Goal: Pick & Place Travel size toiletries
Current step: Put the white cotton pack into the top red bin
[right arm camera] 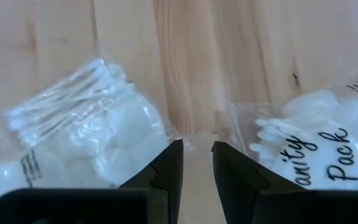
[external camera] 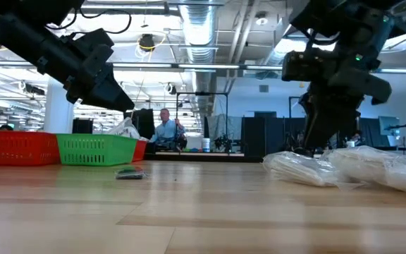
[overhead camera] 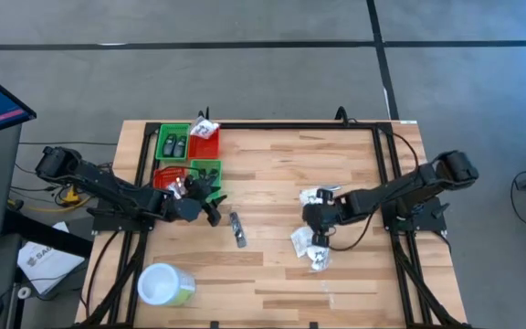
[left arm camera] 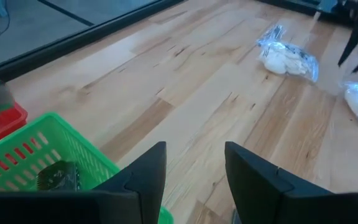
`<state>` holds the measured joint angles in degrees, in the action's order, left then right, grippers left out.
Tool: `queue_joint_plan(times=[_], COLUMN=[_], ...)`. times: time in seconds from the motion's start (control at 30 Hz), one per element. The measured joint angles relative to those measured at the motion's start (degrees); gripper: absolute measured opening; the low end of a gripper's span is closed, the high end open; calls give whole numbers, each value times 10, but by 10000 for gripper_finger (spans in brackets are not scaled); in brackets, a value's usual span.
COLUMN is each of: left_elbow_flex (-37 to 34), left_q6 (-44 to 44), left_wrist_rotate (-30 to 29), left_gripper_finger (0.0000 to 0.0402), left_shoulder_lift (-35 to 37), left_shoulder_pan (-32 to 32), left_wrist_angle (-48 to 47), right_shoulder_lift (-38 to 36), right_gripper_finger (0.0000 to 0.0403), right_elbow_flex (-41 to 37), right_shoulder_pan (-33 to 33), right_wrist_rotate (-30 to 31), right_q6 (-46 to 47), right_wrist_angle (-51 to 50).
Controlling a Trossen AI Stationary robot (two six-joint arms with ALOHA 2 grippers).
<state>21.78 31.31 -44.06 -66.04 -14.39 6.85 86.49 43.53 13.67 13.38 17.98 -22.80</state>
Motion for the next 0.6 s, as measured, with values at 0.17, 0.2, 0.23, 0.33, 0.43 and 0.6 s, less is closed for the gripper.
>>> queue_joint_plan(times=[0.17,0.2,0.23,0.33,0.43,0.6], left_elbow_flex=[0,0,0,0,0,0], left_q6=[-17,-22,-22,-22,-25,-26], left_wrist_rotate=[0,0,0,0,0,0], left_gripper_finger=[154,154,154,154,154,154], left_shoulder_lift=[0,0,0,0,0,0], left_shoulder_pan=[0,0,0,0,0,0], left_wrist_angle=[11,12,15,18,23,27], right_shoulder_lift=[9,10,13,27,52,86], right_gripper_finger=[79,79,79,79,79,76], right_elbow_flex=[1,1,1,1,1,9], right_shoulder_pan=[31,35,38,43,42,41], right_wrist_rotate=[60,69,76,81,82,101], right_q6=[18,21,26,31,31,42], right_wrist_angle=[-13,-14,-14,-22,-22,-22])
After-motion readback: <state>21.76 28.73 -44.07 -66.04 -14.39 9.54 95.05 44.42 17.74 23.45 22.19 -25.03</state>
